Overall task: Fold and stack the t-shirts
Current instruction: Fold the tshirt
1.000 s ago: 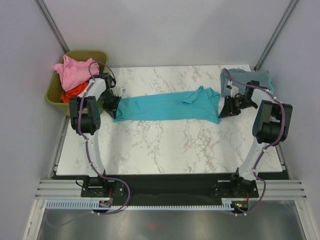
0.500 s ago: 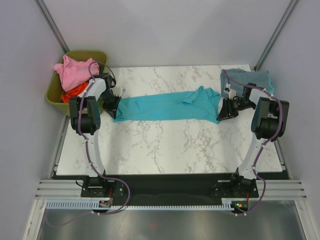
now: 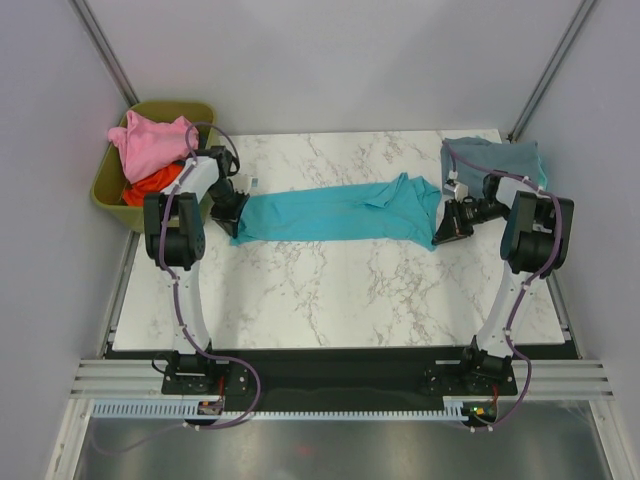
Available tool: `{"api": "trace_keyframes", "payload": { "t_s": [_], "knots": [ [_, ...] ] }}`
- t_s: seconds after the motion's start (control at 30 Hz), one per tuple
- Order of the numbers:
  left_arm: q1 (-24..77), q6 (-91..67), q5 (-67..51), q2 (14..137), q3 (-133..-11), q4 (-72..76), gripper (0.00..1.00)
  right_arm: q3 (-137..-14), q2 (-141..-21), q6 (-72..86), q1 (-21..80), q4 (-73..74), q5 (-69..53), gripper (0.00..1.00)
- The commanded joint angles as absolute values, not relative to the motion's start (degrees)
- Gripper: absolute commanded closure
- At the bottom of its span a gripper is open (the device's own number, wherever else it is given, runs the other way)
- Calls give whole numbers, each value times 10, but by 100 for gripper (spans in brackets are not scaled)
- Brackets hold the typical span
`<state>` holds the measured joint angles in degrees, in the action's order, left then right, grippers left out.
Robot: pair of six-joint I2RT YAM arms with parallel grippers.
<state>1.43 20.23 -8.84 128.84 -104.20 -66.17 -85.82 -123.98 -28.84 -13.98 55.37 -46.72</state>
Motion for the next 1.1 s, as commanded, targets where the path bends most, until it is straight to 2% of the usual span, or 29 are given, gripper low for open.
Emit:
{"api": "trace_keyframes", "payload": {
  "t_s": [0.0, 0.03, 0.17, 1.07],
  "knots": [
    [16, 216, -80, 1270, -1055, -673, 98, -868, -1245, -323, -136, 583, -499, 87],
    [17, 216, -77, 1268, -1052, -673, 98, -867, -1239, -327, -137, 582, -491, 92],
    [16, 221, -71, 1263, -1042, -671, 98, -865, -1226, -330, -143, 583, -477, 100],
    [15, 316, 32, 1241, -1011, -639, 98, -888, -1200, -393, -174, 642, -414, 100]
  ]
}}
